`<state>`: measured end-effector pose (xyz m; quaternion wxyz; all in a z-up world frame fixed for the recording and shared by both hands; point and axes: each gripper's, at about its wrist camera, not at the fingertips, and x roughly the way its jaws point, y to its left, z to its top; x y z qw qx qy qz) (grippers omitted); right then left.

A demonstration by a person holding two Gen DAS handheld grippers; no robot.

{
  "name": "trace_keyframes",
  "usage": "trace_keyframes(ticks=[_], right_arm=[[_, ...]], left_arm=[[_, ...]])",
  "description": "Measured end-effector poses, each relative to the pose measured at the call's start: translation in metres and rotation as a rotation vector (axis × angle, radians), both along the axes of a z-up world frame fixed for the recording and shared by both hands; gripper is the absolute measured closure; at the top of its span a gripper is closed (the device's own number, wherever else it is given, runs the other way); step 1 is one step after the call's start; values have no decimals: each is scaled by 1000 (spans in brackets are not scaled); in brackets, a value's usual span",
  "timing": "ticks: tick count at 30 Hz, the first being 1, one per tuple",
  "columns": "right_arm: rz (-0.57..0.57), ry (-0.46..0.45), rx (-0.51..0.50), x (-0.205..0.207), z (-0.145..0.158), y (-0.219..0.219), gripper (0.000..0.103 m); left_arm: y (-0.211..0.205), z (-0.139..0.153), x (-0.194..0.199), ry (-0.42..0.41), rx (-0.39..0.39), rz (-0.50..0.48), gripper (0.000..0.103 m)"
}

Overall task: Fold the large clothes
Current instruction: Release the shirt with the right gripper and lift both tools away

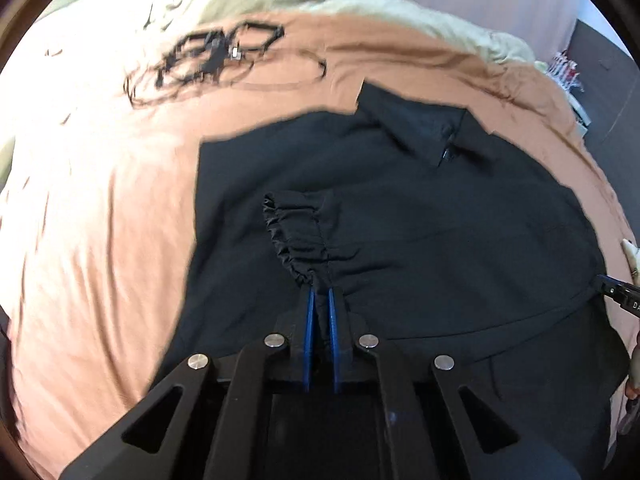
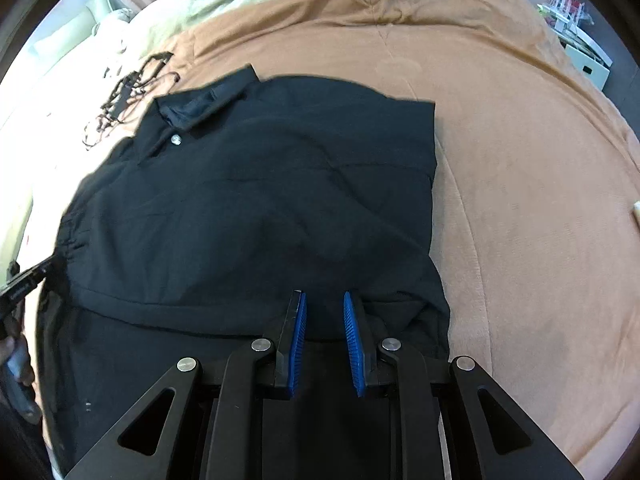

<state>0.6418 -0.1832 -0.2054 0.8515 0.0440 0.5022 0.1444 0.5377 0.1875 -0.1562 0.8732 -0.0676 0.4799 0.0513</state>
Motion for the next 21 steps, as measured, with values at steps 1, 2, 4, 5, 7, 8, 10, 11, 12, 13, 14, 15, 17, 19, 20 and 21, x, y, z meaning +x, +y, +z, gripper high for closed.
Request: trace_keyframes(ticks=[1, 2, 4, 5, 7, 8, 10, 11, 12, 13, 14, 15, 17, 19, 20, 21], right_arm=[[14, -20, 21, -3, 7, 2, 82], [20, -33, 27, -4, 13, 5, 82], [28, -50, 35, -5, 21, 12, 82], [34, -54, 35, -4, 23, 15, 82], [37, -62, 4, 0, 23, 22, 82], [33, -62, -10, 3, 21, 23, 82], [15, -34, -29, 12, 12, 23, 82], [3, -15, -38, 16, 5, 22, 82], [-7, 4, -47, 20, -2, 20, 82], [-10, 22, -43, 23, -10, 19, 82], [-10, 25, -35, 23, -14, 18, 82], [-8, 21, -35, 24, -17, 18, 82], [3, 9, -63, 23, -19, 22, 82], [15, 7, -88, 23, -20, 25, 82], [16, 12, -89, 23, -19, 25, 82], [15, 26, -88, 23, -16, 23, 82]], left_arm=[[2, 7, 0, -15, 5, 3, 94], [5, 13, 1, -27, 11, 9, 94], [9, 16, 5, -35, 37, 19, 94], [11, 15, 6, -33, 42, 21, 94], [16, 5, 11, -10, 46, 28, 94], [16, -2, 15, 6, 46, 29, 94], [19, -22, 17, 43, 42, 38, 94], [20, -33, 17, 54, 41, 42, 92], [19, -37, 17, 54, 45, 45, 88], [18, -43, 15, 51, 72, 51, 85], [16, -46, 15, 50, 84, 48, 83], [16, -49, 13, 45, 91, 42, 82], [17, -49, 14, 46, 81, 42, 81], [22, -46, 15, 60, 43, 57, 81], [25, -42, 14, 61, 31, 61, 81], [25, -36, 9, 57, 28, 63, 81]])
